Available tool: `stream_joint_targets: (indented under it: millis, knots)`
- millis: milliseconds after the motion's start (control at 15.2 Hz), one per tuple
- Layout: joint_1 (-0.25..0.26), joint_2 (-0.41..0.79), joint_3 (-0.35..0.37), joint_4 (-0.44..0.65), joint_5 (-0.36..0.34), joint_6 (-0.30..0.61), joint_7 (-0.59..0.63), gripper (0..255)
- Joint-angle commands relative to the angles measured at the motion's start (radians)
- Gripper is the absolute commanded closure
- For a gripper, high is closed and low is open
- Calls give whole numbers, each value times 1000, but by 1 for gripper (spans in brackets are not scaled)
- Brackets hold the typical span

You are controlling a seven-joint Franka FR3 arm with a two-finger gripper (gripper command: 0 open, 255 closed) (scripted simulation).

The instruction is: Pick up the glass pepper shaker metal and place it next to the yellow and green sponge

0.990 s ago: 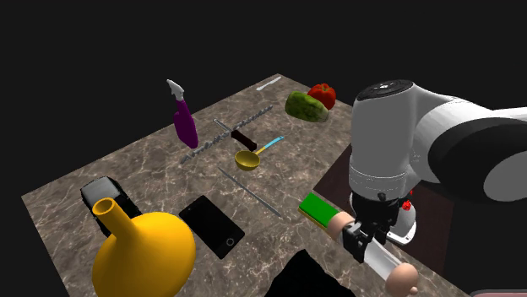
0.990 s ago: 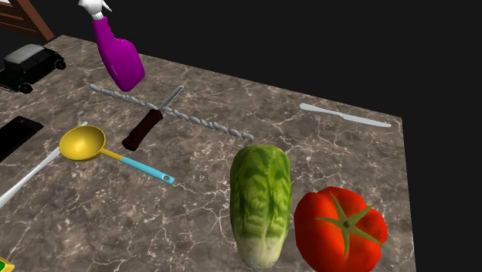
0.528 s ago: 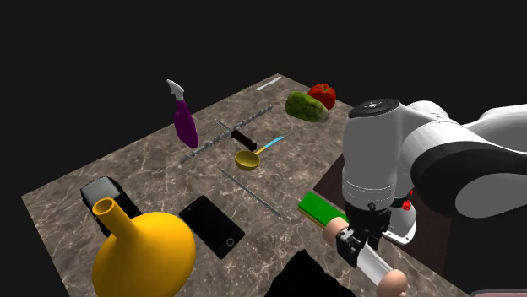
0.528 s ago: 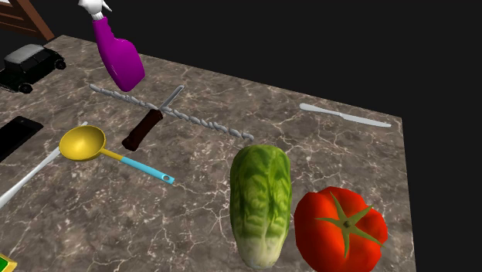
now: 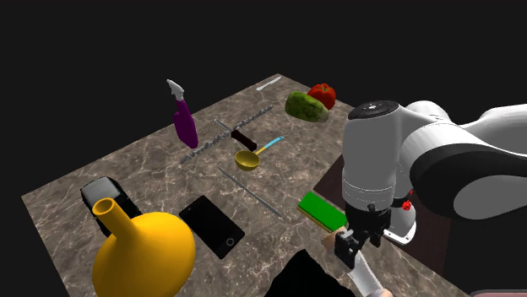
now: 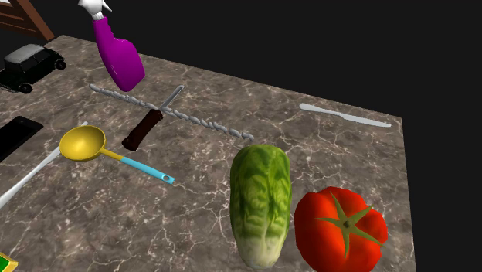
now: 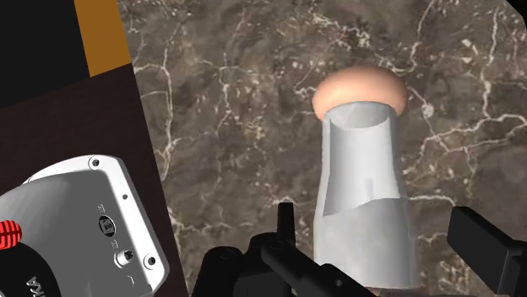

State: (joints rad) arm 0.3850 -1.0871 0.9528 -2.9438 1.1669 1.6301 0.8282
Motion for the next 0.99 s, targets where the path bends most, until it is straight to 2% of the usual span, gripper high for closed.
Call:
stream_joint_targets:
  millis: [0, 198, 462, 924]
  knots:
    - [0, 0, 0, 0, 0, 0, 0, 0]
    - [0, 0, 0, 0, 0, 0, 0, 0]
    - [-54, -25, -145, 66, -153, -98, -1, 0]
    - [-55, -26, -144, 66, -153, -99, -1, 0]
